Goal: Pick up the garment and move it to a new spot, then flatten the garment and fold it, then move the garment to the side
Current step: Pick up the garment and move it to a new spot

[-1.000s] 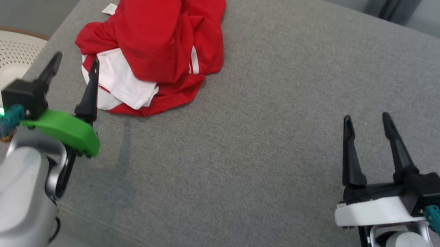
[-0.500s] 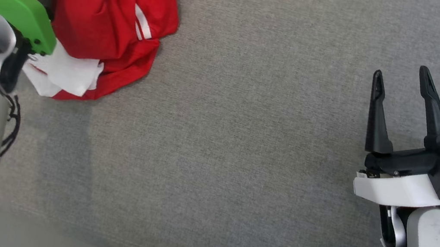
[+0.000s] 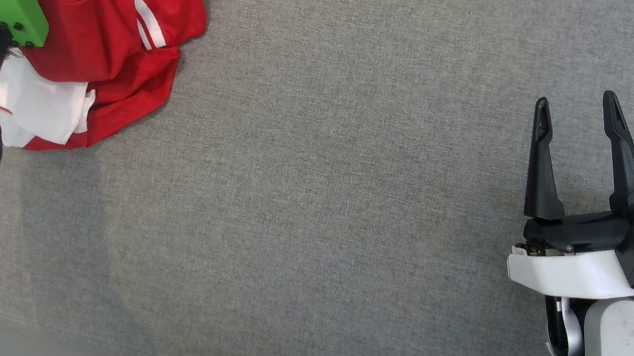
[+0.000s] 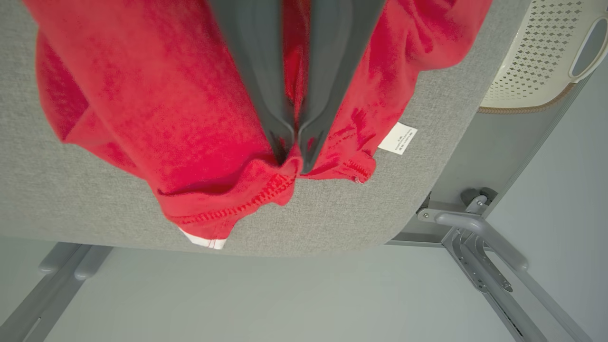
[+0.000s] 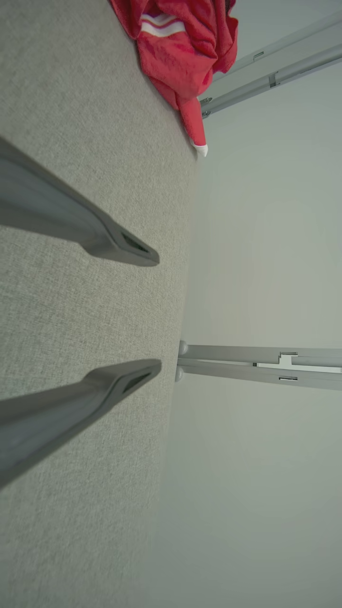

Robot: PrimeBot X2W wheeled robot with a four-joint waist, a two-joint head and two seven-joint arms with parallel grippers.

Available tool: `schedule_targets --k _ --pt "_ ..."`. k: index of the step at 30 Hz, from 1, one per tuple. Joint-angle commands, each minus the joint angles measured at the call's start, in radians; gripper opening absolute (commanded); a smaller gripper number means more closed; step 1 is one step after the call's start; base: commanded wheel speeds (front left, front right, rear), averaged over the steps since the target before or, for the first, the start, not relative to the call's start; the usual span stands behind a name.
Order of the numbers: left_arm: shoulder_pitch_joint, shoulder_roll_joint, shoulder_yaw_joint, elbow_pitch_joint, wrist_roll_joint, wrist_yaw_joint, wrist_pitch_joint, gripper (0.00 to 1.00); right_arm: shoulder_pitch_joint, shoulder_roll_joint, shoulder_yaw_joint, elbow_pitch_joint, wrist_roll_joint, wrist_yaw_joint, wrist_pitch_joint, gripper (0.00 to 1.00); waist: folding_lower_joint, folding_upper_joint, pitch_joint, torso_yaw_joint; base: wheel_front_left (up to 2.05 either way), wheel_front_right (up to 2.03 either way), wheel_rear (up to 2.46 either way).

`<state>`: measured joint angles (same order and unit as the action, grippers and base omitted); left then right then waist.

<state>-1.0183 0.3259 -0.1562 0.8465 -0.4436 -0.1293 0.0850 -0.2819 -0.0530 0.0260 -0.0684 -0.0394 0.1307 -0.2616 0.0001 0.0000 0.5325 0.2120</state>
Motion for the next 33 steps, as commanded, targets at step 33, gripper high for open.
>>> schedule_targets --k 33 --pt "0.234 0.018 -0.113 -0.637 0.077 0.031 -0.324 0.0 0.109 0.002 0.034 0.068 0.144 0.0 -0.004 1.0 -0.0001 0.0 -0.361 -0.162 0.0 0.0 0.0"
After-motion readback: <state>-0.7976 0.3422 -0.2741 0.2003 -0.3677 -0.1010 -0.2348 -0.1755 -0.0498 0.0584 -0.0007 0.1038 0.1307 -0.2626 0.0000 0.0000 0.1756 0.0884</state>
